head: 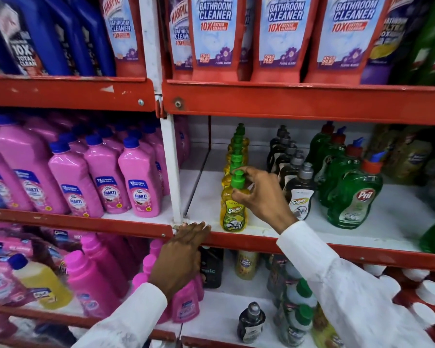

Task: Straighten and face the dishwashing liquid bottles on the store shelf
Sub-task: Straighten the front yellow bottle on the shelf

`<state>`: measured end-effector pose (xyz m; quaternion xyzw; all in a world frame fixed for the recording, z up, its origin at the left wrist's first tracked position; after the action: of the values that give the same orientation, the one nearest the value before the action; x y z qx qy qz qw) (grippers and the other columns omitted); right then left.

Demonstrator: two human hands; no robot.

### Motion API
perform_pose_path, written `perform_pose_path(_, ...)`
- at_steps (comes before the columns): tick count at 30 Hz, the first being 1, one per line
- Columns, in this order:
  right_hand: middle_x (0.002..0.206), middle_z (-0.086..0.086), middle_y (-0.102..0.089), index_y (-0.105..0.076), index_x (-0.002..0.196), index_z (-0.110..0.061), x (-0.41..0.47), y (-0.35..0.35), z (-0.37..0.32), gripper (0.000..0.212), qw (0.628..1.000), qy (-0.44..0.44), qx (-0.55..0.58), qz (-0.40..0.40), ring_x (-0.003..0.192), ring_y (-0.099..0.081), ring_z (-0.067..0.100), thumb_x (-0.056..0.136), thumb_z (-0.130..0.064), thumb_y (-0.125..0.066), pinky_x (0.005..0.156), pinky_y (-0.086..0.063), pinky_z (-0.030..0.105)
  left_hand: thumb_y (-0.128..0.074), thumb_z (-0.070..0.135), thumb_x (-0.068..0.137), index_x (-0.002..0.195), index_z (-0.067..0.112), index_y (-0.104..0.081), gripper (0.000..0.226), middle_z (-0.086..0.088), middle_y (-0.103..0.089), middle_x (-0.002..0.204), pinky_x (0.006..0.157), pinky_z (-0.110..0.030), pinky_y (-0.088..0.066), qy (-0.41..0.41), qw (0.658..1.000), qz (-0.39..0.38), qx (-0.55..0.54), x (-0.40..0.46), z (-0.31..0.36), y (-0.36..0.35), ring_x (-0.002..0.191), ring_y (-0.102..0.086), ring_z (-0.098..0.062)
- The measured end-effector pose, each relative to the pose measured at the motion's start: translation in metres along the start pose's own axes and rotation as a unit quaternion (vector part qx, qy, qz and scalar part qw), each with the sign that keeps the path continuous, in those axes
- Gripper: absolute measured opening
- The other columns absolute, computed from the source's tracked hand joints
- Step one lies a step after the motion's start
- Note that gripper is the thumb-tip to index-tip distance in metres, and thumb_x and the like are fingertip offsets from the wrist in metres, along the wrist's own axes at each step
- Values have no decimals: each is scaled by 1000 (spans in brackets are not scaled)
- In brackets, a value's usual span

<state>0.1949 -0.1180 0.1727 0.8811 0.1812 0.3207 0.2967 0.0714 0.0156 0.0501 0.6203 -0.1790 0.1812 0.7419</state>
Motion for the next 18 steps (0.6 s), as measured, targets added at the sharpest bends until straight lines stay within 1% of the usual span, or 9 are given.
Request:
perform_pose_path(3, 101, -4, -78, -68, 116, -20, 3, -1, 2, 46, 1000, -11, 11, -3, 85, -70, 6, 72, -20, -81, 86, -59, 27, -71, 5, 64, 134, 14, -57, 72, -7, -66, 131, 105, -43, -45, -4, 1000, 6, 0, -3, 1, -3, 120, -61, -27)
perform_pose_path(5, 99, -4, -77, -70, 114, -21, 4, 1, 3, 44, 1000, -13, 15, -2, 77, -66, 0, 72, -22, -82, 78, -56, 15, -69, 10, 68, 138, 12, -53, 72, -10, -62, 132, 110, -46, -41, -9, 1000, 4, 9, -5, 5, -7, 124, -55, -29)
perform_pose_path(7, 99, -3, -77, -70, 114, -21, 3, 3, 6, 44, 1000, -17, 21, 2, 73, -63, -3, 72, -23, -83, 70, -48, 2, -65, 13, 73, 140, 9, -48, 69, -12, -57, 136, 113, -50, -36, 1, 1000, 6, 11, -7, 9, -12, 130, -47, -30)
perform_pose_path(8, 101, -4, -77, -69, 117, -20, 1, 4, 7, 47, 999, -22, 27, 4, 75, -63, -2, 72, -25, -83, 70, -47, 2, -63, 14, 76, 142, 9, -47, 68, -13, -55, 138, 113, -51, -35, 12, 1000, 10, 8, -8, 10, -15, 132, -44, -31)
perform_pose_path(11, 105, -12, -72, -66, 123, -24, -15, 14, 13, 52, 999, -28, 32, 29, 86, -64, 4, 74, -31, -83, 74, -53, 17, -60, 15, 80, 144, 8, -43, 67, -15, -49, 142, 114, -54, -33, 32, 999, 12, 3, -10, 19, -23, 137, -38, -34)
perform_pose_path(13, 103, -14, -71, -68, 118, -27, -42, 27, 18, 43, 996, -16, 39, 82, 85, -63, 5, 77, -30, -80, 71, -52, 16, -52, 15, 80, 143, 6, -44, 64, -16, -49, 143, 114, -54, -34, 23, 1000, 11, 0, -10, 31, -28, 137, -38, -36)
perform_pose_path(15, 91, -13, -71, -71, 107, -24, -83, 36, 34, 28, 987, -20, 65, 143, 75, -64, 7, 80, -21, -78, 66, -50, 13, -42, 16, 80, 143, 4, -44, 64, -16, -49, 144, 113, -53, -34, 19, 1000, 11, -3, -9, 42, -32, 137, -38, -37)
perform_pose_path(16, 86, -13, -72, -72, 103, -23, -105, 33, 47, 22, 985, -36, 77, 152, 70, -65, 8, 82, -17, -77, 64, -51, 13, -40, 16, 80, 142, 4, -45, 64, -16, -49, 143, 113, -53, -35, 18, 1000, 10, 1, -7, 46, -34, 136, -38, -37)
perform_pose_path(18, 83, -13, -73, -73, 99, -24, -143, 14, 75, 18, 986, -79, 90, 114, 69, -68, 7, 83, -15, -75, 64, -53, 14, -39, 15, 80, 142, 3, -45, 64, -18, -51, 142, 112, -54, -36, 13, 1000, 12, 10, -5, 53, -38, 134, -39, -39)
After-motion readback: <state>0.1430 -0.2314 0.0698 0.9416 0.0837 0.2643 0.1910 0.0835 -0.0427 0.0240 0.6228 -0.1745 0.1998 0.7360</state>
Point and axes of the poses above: each hand's wrist, its own x-axis towards the middle knuckle, its own y-axis out of the back of the hand, z = x × y, the point moved 8 cm from there along x, towards the middle knuckle
